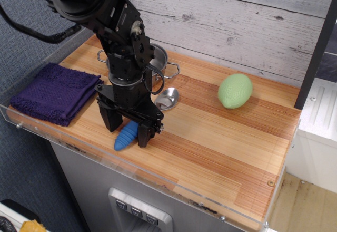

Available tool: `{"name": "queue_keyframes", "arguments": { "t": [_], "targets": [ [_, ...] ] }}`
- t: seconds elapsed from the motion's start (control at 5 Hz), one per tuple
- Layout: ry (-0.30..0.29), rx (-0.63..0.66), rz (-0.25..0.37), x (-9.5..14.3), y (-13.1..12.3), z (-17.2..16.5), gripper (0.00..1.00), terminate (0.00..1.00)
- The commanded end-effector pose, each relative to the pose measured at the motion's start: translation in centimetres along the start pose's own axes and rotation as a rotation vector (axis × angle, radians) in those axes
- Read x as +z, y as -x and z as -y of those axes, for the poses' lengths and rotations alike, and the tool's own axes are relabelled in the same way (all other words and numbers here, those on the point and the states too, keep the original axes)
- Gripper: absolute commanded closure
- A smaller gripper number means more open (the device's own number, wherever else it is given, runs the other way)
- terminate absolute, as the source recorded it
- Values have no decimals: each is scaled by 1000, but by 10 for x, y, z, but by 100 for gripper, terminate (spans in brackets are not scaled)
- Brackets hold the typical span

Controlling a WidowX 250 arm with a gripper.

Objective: Pick up the spoon and place on purple towel

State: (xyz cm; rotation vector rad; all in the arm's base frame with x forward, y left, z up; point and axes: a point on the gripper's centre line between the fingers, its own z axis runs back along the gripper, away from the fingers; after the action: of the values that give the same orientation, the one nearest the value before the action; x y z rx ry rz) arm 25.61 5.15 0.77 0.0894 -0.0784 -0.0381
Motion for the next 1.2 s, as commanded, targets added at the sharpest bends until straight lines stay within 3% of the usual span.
{"name": "queue_keyframes", "arguments": {
  "t": [0.0,0.2,0.4,0.6,0.8,1.0],
  "targets": [
    [9,1,1,-1,2,0,100,0],
    [7,-16,10,4,1,5,100,0],
    [-3,-57,51,31,-5,11,100,0],
    [-14,-40,105,72,-1,0,100,0],
    [15,27,139,93,16,-33,100,0],
    [7,111,116,90,31,-79,100,0]
  ]
}}
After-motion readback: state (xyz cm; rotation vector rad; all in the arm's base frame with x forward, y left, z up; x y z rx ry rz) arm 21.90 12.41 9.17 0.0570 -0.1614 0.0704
